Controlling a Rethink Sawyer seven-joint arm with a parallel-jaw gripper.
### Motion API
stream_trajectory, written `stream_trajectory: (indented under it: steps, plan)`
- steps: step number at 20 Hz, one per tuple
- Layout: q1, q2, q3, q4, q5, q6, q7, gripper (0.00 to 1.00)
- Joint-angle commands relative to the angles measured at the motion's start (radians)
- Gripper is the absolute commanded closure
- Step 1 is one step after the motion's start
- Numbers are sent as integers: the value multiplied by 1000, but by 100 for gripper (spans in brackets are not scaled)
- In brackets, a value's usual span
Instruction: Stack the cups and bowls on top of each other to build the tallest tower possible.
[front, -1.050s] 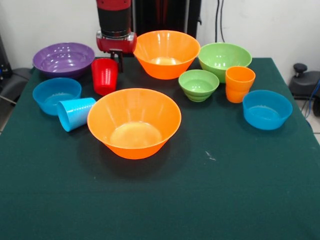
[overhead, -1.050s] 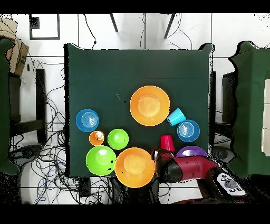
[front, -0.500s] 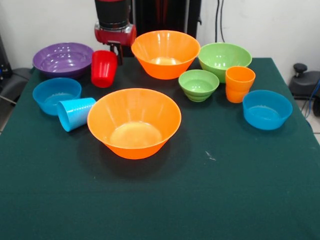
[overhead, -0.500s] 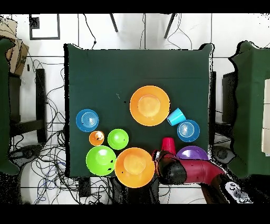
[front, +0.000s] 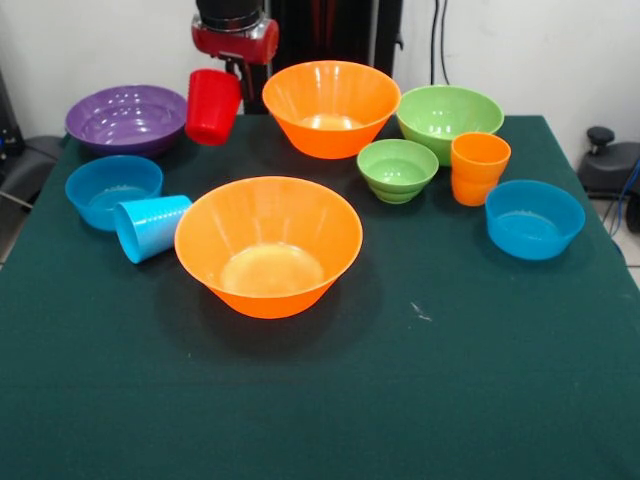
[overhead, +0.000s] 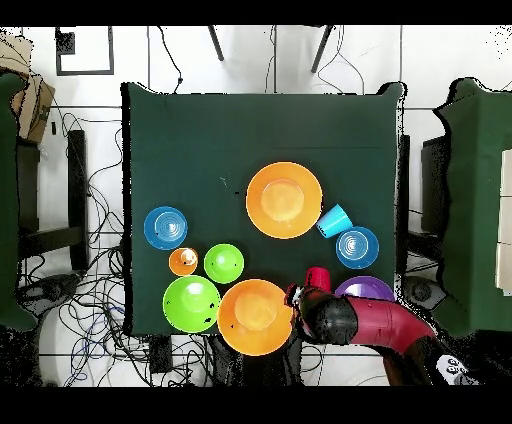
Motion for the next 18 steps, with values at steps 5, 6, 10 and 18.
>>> stream_trajectory:
  steps: [5,6,10,18]
  plan:
    - [40,45,151,-61,125,178,-28,100]
    - [45,55,155,-78,139,204,-31,100]
    - [58,124,164,-154,181,255,-30,100]
    - [76,242,159,-345,252,356,-32,100]
